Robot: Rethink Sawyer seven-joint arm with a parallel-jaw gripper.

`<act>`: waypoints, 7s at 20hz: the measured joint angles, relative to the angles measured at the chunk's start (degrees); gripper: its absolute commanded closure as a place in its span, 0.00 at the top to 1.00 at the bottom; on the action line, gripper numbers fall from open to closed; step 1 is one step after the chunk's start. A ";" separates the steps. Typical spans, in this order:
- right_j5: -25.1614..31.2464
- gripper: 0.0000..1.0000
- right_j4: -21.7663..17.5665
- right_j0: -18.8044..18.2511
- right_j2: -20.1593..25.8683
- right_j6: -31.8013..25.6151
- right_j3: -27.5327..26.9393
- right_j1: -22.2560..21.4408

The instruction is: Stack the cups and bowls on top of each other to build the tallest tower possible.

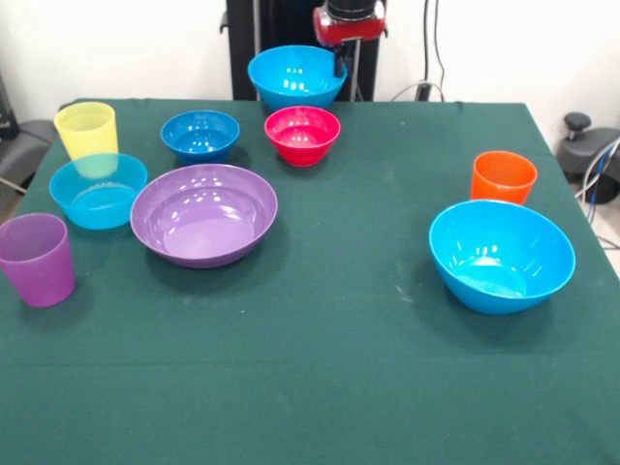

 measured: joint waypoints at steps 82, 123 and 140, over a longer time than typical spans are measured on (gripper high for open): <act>11.20 0.00 9.45 -1.31 8.37 7.03 0.81 -26.57; 26.54 0.00 15.84 -3.27 15.88 7.03 -14.29 -21.77; 26.55 0.00 15.85 -3.27 15.92 7.03 -18.46 -17.39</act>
